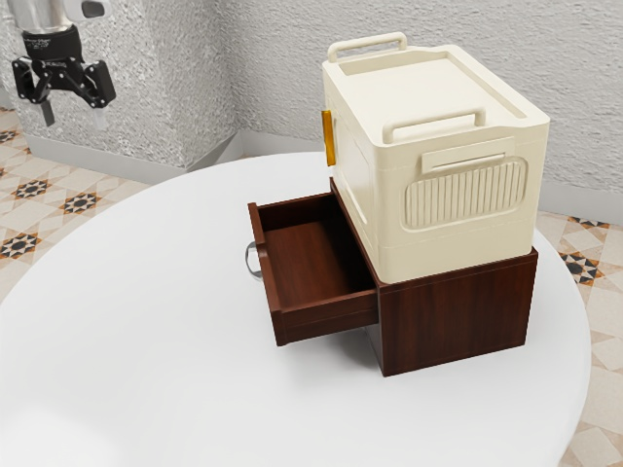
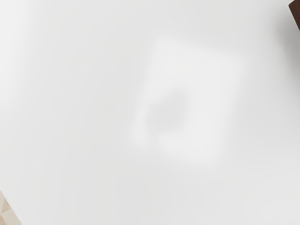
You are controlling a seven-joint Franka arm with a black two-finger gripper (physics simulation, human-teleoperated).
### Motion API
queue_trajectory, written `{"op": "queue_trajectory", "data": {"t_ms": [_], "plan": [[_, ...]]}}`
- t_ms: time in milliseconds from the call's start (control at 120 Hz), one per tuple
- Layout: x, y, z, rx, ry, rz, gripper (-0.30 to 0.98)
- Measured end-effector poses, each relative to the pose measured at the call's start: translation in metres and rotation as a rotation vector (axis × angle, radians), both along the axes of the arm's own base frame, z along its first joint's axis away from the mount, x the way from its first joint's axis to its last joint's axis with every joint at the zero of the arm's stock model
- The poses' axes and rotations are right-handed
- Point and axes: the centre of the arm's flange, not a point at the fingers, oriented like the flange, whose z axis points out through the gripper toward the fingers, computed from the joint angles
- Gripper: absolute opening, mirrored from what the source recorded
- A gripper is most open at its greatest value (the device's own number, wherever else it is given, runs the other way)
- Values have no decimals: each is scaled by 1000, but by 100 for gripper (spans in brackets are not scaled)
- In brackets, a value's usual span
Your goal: Push the drawer handle with one arm to close the drawer
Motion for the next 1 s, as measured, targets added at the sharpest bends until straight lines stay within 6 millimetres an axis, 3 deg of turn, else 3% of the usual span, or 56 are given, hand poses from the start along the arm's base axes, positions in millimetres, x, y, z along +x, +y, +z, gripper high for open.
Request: {"op": "queue_trajectory", "data": {"t_ms": [117, 150, 233, 350, 550, 758, 867, 1000], "plan": [[-1, -1, 5, 1, -8, -6, 69], [-5, -4, 19, 6, -38, -15, 69], [-25, -17, 83, 19, -169, -48, 69], [-26, -42, 101, 25, -203, -97, 69], [-9, -99, 86, 19, -168, -188, 66], [4, -146, 53, -18, -96, -226, 20], [7, -141, 31, -47, -42, -202, 6], [9, -132, 9, -23, 17, -184, -3]]}}
